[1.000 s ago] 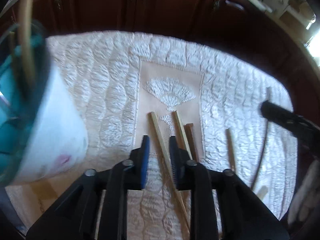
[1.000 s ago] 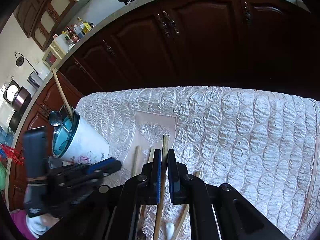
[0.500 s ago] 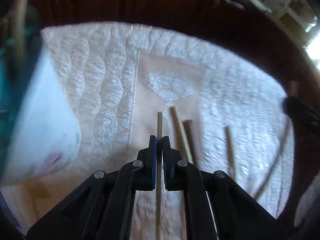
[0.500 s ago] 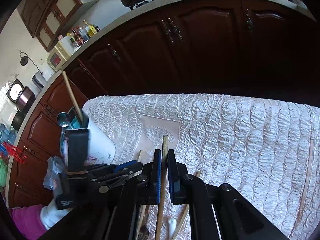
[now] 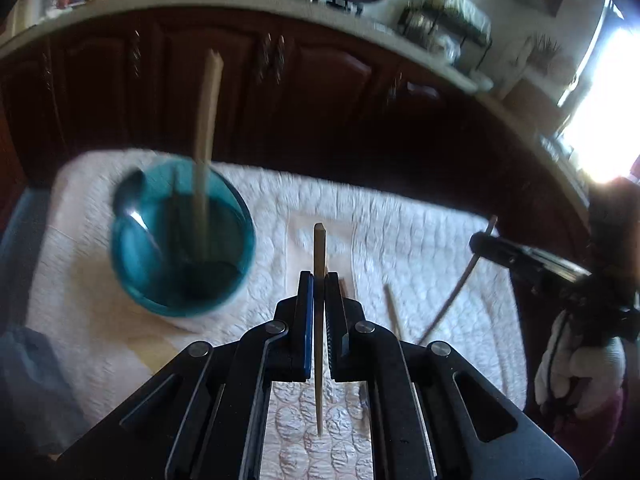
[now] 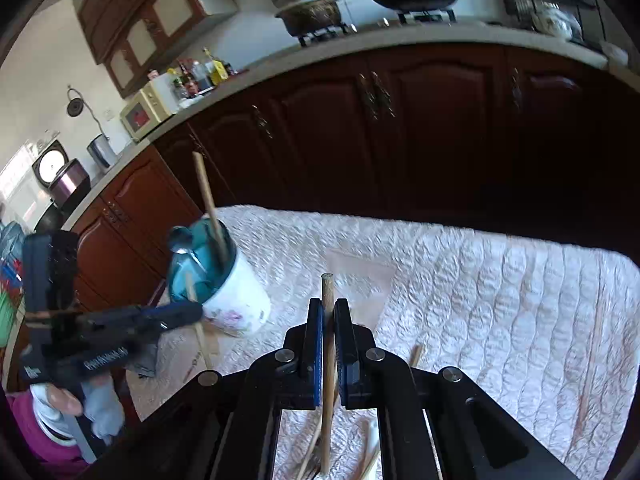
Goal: Organize utensils
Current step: 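Carry the chopstick with the left tool while the right tool carries its chopstick above the cup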
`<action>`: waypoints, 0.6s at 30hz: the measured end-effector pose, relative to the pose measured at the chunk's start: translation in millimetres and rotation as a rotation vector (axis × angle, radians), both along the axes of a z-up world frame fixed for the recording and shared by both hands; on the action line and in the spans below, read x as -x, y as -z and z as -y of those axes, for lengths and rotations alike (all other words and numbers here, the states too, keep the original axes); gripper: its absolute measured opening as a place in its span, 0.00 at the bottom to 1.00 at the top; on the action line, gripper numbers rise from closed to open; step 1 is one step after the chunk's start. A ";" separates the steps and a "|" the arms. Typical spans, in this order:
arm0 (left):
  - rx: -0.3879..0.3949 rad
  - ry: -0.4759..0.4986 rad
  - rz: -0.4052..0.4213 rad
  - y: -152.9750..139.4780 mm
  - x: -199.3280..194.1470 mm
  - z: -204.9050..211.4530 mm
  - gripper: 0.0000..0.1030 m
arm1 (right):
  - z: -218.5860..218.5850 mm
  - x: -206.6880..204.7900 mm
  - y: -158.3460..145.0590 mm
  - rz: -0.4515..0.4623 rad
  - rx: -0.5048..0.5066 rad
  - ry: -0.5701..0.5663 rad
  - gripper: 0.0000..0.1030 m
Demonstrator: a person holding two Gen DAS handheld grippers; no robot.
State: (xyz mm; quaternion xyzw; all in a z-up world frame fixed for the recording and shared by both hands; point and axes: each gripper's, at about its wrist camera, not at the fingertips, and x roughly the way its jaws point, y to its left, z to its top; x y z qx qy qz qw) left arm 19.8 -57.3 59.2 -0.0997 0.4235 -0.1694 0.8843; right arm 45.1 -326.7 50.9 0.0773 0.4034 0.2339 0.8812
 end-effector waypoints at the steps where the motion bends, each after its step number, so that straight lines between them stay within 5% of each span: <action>1: 0.010 -0.009 0.014 -8.9 2.2 -6.4 0.04 | -0.3 1.9 -5.5 0.012 0.001 -0.006 0.05; 10: 0.040 -0.092 0.172 -81.2 9.8 -57.0 0.04 | -38.6 -6.5 -68.9 0.124 0.014 -0.078 0.05; 18: -0.022 -0.215 0.275 -116.9 -11.4 -95.8 0.04 | -88.3 -25.8 -132.0 0.241 -0.009 -0.159 0.05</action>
